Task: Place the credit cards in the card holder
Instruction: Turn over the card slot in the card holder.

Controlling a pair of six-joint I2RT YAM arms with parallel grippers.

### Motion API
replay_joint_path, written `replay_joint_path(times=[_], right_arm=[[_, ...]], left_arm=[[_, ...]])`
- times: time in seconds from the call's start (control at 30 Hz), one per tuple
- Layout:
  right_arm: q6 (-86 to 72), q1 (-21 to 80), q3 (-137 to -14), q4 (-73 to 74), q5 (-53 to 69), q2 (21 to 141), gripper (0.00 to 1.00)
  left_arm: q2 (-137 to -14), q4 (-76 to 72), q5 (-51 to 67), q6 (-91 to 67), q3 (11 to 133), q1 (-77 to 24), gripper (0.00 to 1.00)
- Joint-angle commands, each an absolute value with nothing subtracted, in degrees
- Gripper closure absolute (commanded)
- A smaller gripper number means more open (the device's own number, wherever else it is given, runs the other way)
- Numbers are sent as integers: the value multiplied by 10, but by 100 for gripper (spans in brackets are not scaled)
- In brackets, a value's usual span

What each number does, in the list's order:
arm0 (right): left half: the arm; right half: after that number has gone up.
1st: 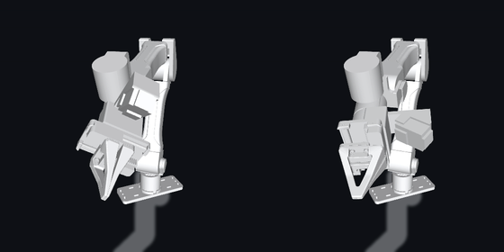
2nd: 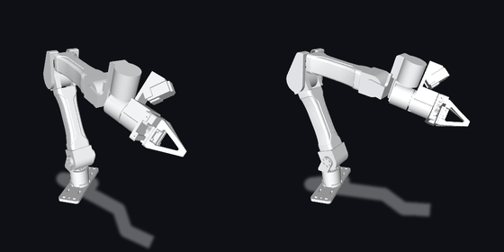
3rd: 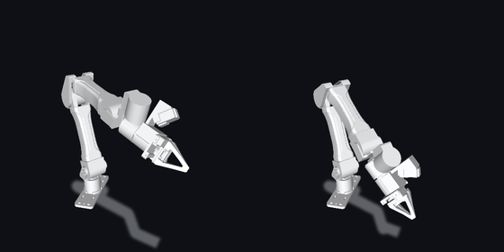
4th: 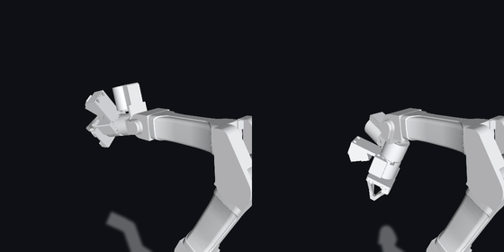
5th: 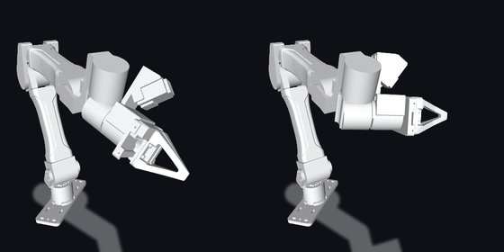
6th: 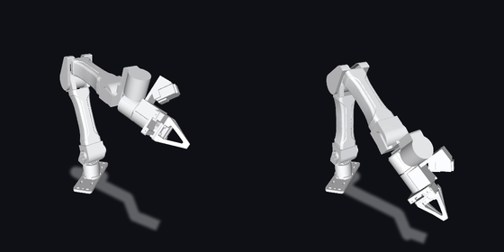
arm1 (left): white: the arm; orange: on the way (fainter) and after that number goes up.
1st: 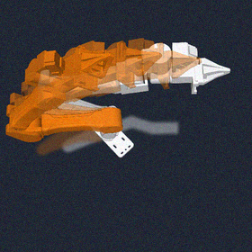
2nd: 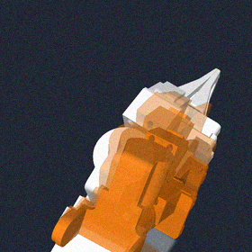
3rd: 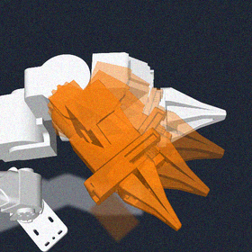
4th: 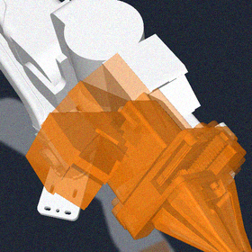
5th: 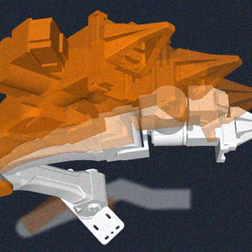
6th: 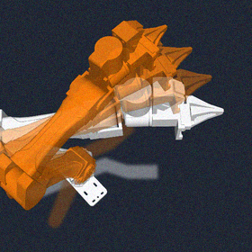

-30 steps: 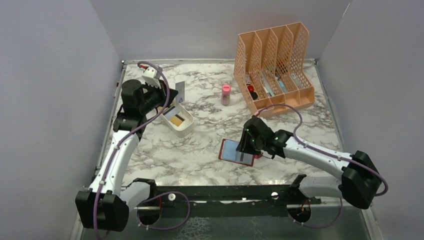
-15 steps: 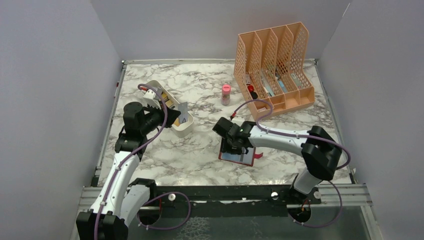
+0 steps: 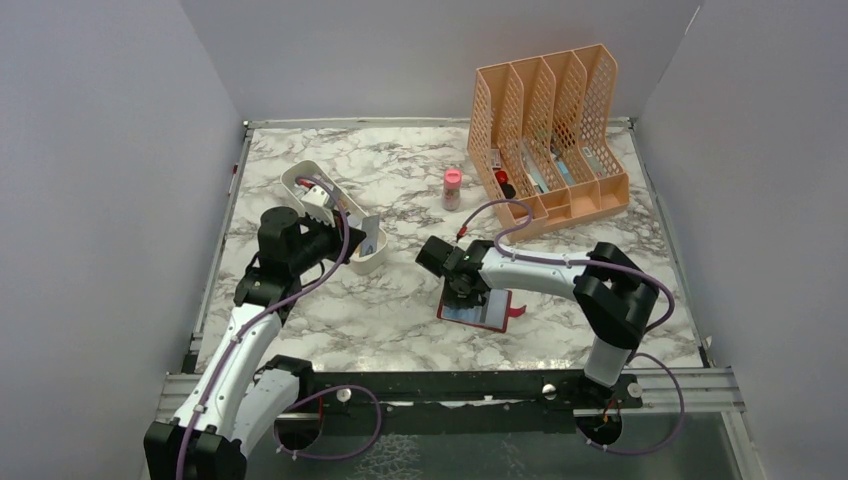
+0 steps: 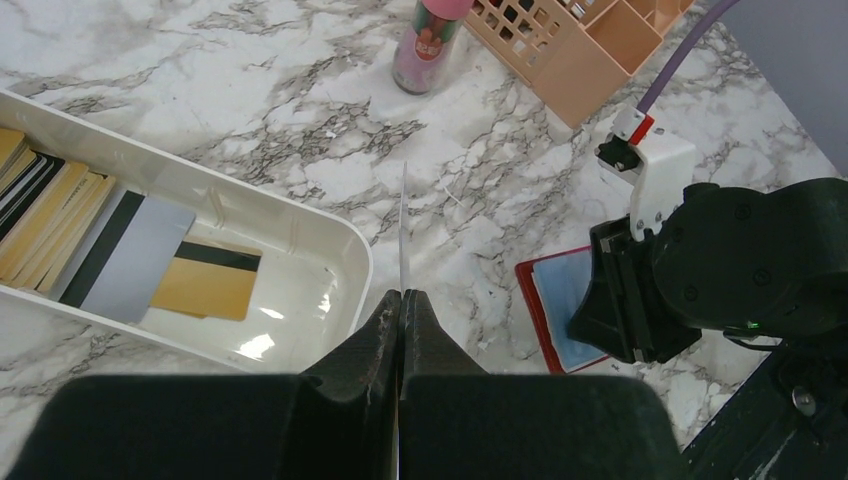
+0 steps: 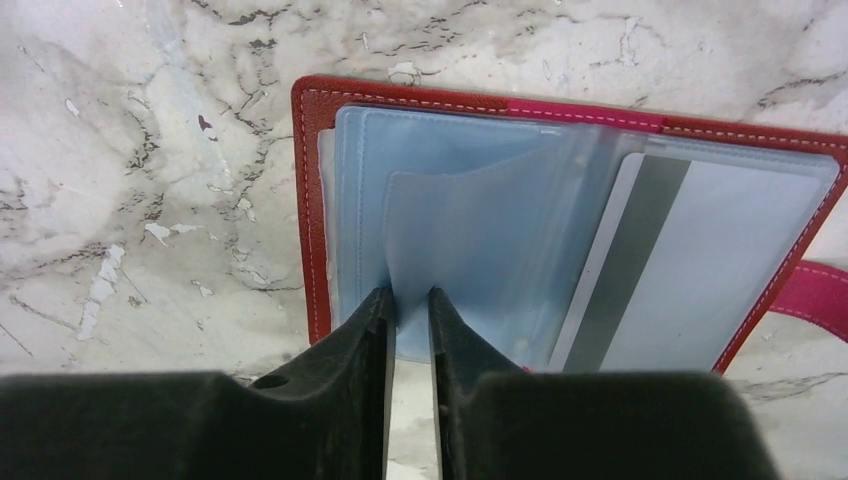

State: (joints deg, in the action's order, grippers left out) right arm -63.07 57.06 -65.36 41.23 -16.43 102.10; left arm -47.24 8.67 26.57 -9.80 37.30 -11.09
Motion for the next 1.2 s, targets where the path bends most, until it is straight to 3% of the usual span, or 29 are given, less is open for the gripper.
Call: replay_joint_path(times=[0.0, 0.13, 0.33, 0.6, 1.17], right_arm=[[-634, 575, -639, 405, -193, 1022, 82], [-616, 575, -612, 376, -197, 982, 90], [-568, 575, -554, 300, -178, 915, 94], [-505, 559, -478, 179, -135, 832, 94], [-486, 500, -363, 122, -86, 739, 89]], left_arm=[[-462, 93, 248, -79, 381, -116, 100], [-467, 95, 245, -74, 386, -116, 100], [-480, 74, 280, -101, 378, -116, 100], [-518, 49, 394, -200, 396, -137, 100], [-649, -85, 316, -328, 354, -299, 100]])
